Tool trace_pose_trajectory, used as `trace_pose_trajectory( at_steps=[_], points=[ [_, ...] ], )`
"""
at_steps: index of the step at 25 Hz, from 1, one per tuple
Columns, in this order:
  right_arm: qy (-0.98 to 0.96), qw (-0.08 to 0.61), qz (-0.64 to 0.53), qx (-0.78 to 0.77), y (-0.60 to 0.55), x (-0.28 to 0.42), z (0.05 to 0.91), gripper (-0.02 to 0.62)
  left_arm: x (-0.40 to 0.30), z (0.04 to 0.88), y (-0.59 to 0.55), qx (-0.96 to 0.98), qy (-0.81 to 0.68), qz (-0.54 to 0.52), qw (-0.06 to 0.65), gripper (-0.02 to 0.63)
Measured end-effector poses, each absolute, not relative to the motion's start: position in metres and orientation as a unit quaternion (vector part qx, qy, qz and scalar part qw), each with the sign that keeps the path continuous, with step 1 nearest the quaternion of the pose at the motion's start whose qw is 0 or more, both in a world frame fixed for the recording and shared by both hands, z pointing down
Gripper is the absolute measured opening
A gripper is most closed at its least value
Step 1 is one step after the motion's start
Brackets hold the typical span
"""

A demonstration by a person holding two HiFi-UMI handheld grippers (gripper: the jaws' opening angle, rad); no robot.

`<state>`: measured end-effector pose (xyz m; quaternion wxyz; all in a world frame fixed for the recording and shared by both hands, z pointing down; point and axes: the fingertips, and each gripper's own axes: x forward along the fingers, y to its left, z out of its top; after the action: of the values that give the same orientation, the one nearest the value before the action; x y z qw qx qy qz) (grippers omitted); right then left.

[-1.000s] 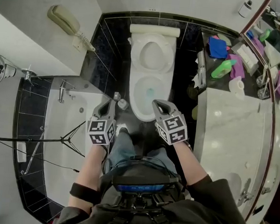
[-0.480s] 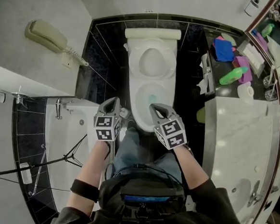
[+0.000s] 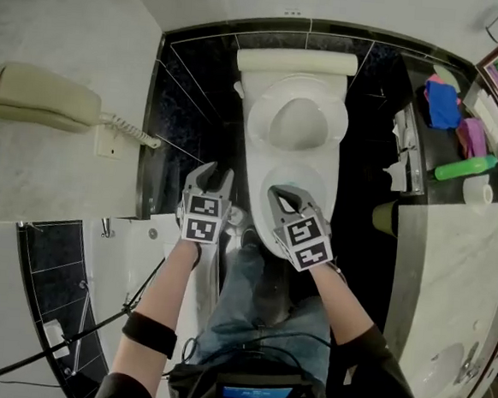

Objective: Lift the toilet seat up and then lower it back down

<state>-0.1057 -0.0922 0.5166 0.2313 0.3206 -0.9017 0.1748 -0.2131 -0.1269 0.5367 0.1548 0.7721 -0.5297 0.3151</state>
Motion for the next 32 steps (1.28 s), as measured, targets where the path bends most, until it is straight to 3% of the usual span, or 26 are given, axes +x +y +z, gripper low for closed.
trace_pose_trajectory(
  at_steps=[3, 8, 22, 25, 32],
  points=[
    [-0.899, 0.244, 0.175, 0.318, -0.114, -0.124, 0.543, 0.002, -0.223, 0.566, -0.160, 0.776, -0.517, 0.330, 0.148, 0.210],
    [-0.895, 0.264, 0.172, 0.314, -0.146, -0.146, 0.582, 0.002, -0.234, 0.609, -0.215, 0.774, -0.513, 0.348, 0.129, 0.212],
    [-0.886, 0.273, 0.192, 0.321, -0.230, -0.193, 0.674, 0.002, -0.248, 0.703, -0.358, 0.768, -0.423, 0.478, -0.054, 0.272],
    [-0.881, 0.268, 0.208, 0.328, -0.243, -0.200, 0.685, 0.002, -0.246, 0.722, -0.379, 0.768, -0.392, 0.502, -0.071, 0.302],
    [-0.880, 0.257, 0.230, 0.326, -0.259, -0.221, 0.705, 0.002, -0.257, 0.757, -0.415, 0.753, -0.358, 0.543, -0.105, 0.302]
  ],
)
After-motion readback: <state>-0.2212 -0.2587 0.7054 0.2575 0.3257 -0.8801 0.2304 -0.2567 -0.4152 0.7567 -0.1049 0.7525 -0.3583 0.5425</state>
